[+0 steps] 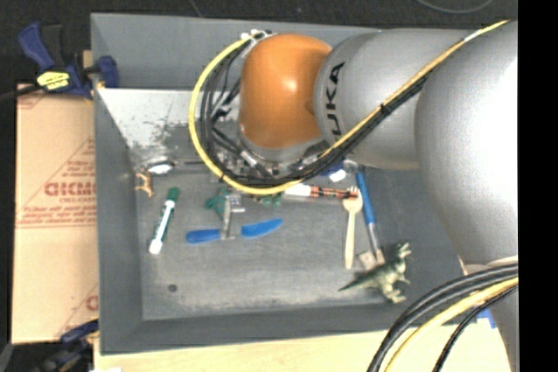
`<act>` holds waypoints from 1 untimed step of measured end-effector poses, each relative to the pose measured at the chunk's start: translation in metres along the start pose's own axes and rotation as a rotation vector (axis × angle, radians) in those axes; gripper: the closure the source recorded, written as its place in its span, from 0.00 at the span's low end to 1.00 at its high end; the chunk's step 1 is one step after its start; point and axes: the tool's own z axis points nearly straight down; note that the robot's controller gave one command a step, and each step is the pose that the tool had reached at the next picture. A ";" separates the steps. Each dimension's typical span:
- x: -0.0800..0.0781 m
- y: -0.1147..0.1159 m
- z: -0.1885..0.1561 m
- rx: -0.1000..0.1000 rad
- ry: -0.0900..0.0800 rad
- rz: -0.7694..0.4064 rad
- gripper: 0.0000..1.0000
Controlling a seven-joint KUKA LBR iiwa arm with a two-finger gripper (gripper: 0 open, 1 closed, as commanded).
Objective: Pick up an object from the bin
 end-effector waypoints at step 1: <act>-0.002 0.000 -0.004 -0.001 -0.007 0.005 0.00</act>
Offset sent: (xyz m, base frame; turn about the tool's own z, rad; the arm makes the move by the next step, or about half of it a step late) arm -0.0168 -0.0325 -0.0776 0.2463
